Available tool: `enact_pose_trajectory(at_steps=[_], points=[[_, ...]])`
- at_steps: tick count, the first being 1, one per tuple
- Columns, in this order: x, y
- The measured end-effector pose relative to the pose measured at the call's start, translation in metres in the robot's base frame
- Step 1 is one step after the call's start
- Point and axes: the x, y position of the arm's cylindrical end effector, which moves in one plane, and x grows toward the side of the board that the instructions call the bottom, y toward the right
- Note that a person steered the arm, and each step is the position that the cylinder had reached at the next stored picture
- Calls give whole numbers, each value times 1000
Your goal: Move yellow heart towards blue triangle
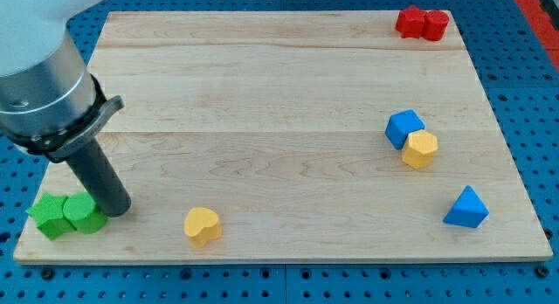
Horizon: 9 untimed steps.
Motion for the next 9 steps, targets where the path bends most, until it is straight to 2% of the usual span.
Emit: enact_pose_trajectory(at_steps=[2,5,7,9], points=[[0,1],[-34,96],[-41,167],[-41,176]])
